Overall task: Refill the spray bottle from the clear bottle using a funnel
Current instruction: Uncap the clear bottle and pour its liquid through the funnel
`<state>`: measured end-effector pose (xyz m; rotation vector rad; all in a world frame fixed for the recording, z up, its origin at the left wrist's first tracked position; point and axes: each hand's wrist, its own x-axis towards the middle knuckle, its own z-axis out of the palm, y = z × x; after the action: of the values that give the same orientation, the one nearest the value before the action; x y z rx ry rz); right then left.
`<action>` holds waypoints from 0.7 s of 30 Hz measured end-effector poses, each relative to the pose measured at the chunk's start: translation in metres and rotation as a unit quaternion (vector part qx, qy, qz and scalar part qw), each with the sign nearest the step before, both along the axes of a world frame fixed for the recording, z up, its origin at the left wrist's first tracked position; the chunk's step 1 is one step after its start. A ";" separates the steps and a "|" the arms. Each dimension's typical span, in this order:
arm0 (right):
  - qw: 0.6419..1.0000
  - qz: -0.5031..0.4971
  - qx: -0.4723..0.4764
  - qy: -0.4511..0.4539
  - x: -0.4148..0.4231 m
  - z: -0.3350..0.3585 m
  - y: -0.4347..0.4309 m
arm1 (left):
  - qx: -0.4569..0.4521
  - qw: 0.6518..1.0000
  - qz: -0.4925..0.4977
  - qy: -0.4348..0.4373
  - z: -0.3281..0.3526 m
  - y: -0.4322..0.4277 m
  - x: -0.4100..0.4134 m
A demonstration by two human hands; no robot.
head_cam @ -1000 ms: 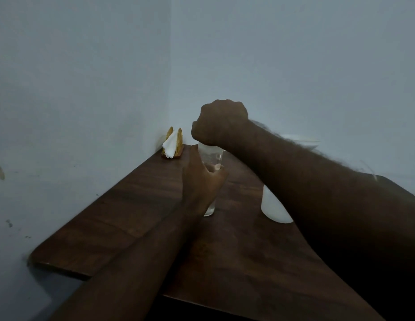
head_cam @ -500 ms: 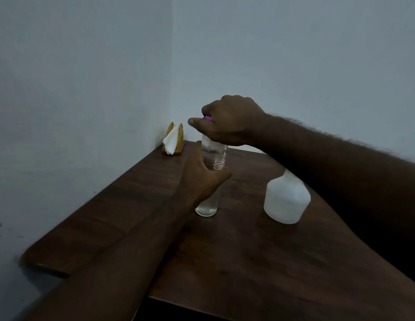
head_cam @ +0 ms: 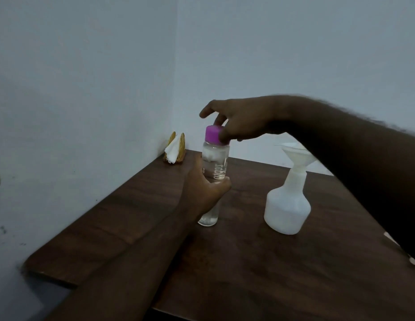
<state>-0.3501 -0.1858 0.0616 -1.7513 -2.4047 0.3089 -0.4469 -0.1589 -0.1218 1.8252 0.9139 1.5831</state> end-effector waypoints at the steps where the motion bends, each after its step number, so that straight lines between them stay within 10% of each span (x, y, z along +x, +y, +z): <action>1: 1.000 -0.008 0.017 -0.002 0.003 0.001 -0.001 | -0.004 1.000 -0.006 -0.001 0.001 -0.002 0.000; 5: 0.983 -0.065 0.126 -0.116 -0.001 -0.007 0.004 | 0.001 1.000 0.001 -0.013 0.002 -0.005 0.001; 13: 1.000 0.026 0.003 0.015 0.003 0.002 -0.002 | 0.007 1.000 0.010 -0.021 0.001 -0.006 0.001; 21: 0.977 -0.047 0.183 -0.101 -0.003 -0.015 0.004 | 0.006 1.000 0.007 -0.024 0.004 -0.012 0.002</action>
<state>-0.3531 -0.1820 0.0467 -1.7819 -2.3062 -0.3195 -0.4448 -0.1707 -0.1181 1.7857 0.8989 1.6359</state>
